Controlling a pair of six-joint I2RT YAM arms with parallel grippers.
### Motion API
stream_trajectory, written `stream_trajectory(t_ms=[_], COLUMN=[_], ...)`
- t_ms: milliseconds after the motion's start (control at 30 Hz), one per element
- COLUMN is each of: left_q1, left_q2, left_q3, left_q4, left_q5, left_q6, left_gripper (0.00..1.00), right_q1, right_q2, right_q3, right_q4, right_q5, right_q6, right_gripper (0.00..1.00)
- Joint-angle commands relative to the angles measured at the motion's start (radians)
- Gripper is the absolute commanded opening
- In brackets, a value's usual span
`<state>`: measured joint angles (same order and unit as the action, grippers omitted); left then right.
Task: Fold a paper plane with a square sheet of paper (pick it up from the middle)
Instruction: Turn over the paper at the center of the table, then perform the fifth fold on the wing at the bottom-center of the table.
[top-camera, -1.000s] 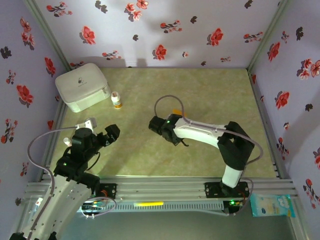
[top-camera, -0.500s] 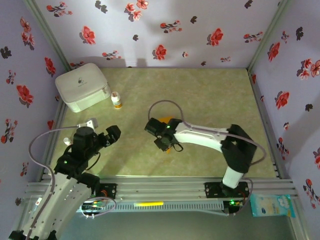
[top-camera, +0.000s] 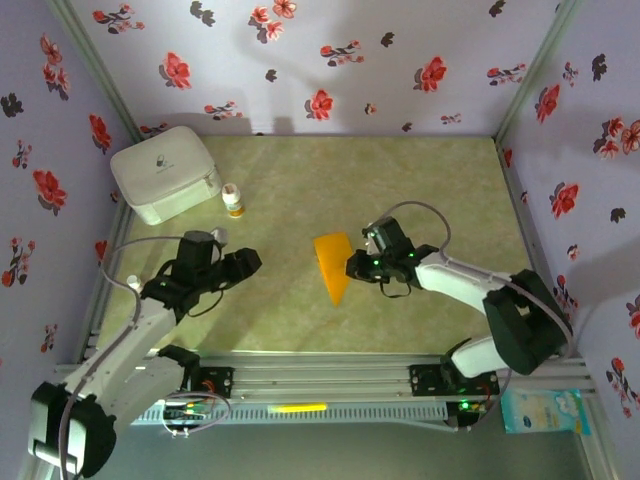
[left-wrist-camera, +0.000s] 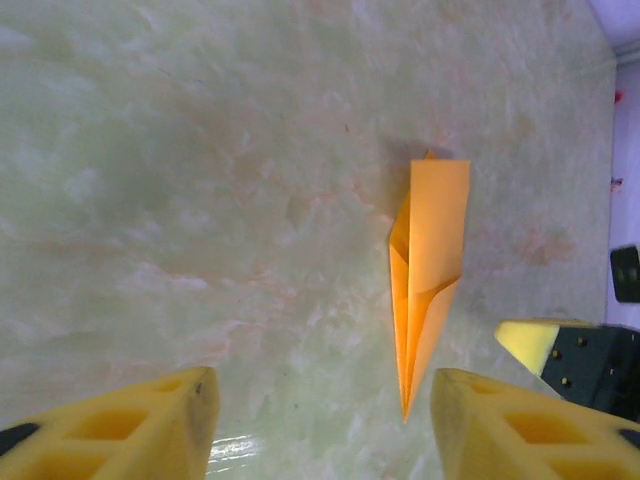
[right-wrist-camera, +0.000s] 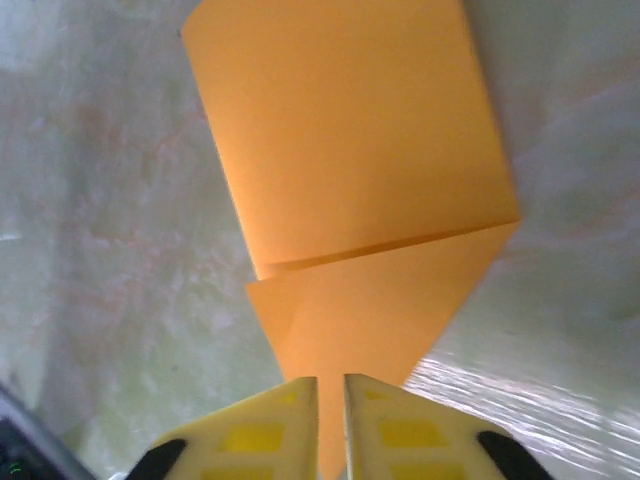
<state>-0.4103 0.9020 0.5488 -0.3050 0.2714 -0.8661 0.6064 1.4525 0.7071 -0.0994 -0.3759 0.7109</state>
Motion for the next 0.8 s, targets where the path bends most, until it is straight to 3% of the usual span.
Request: stream_trajectory(t_ms=[0, 167, 433, 767], left_q1=[-0.031, -0.069, -0.077, -0.076], left_q2=[0.055, 0.114, 0.121, 0.140], left_q3=[0.019, 0.049, 0.042, 0.050], left_q4=[0.093, 0.100, 0.093, 0.123], left_q5=[0.023, -0.002, -0.051, -0.064], left_q6=[-0.037, -0.040, -0.059, -0.080], left_gripper=[0.52, 0.43, 0.43, 0.41], right_q1=[-0.002, -0.002, 0.002, 0.033], right_q2=[0.084, 0.166, 0.243, 0.297], right_q3=[0.017, 0.018, 0.024, 0.015], right_q4=[0.159, 0.205, 0.183, 0.058], right_q5=[-0.148, -0.157, -0.152, -0.054], right_q6=[0.121, 0.159, 0.157, 0.138], right_gripper=[0.10, 0.08, 0.08, 0.07])
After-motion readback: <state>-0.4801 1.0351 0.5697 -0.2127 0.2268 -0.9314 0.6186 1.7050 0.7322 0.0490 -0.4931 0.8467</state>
